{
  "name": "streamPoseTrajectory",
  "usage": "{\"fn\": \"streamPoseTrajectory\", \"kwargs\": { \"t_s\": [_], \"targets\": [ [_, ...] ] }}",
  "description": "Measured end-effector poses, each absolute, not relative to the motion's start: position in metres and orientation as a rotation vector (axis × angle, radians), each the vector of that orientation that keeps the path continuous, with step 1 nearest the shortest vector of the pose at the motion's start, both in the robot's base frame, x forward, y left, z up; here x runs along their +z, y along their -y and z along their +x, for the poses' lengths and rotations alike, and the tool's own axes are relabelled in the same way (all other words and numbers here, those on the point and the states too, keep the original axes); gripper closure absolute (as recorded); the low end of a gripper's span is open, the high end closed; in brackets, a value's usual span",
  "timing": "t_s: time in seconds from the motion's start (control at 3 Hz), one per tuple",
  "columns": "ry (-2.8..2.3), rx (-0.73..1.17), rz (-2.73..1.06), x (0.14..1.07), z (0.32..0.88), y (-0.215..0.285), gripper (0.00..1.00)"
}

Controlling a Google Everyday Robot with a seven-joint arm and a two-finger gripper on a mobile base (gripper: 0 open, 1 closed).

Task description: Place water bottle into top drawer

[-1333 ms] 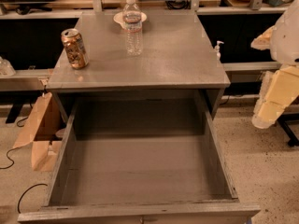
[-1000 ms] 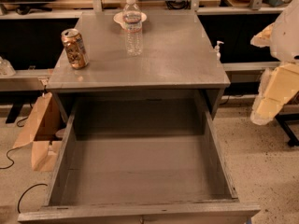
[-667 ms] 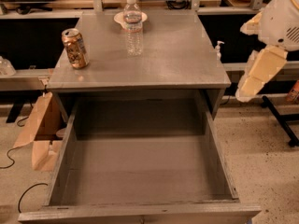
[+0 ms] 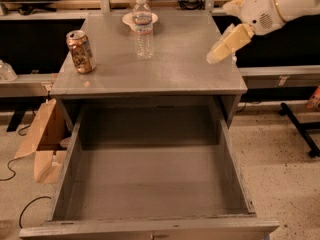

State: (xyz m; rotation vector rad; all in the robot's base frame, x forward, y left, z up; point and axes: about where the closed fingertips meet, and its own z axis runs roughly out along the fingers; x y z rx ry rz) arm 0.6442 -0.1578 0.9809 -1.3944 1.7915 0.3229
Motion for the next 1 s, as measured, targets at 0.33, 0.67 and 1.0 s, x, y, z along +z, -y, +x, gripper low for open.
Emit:
{"fn": "streamPoseTrajectory", "kwargs": {
  "t_s": [0.33, 0.67, 1.0],
  "targets": [
    [-1.535, 0.506, -1.209, 0.967, 0.701, 0.109, 0.00],
    [-1.370, 0.546, -1.077, 0.960, 0.740, 0.085, 0.00],
    [-1.371, 0.547, -1.078, 0.960, 0.740, 0.085, 0.00]
  ]
}}
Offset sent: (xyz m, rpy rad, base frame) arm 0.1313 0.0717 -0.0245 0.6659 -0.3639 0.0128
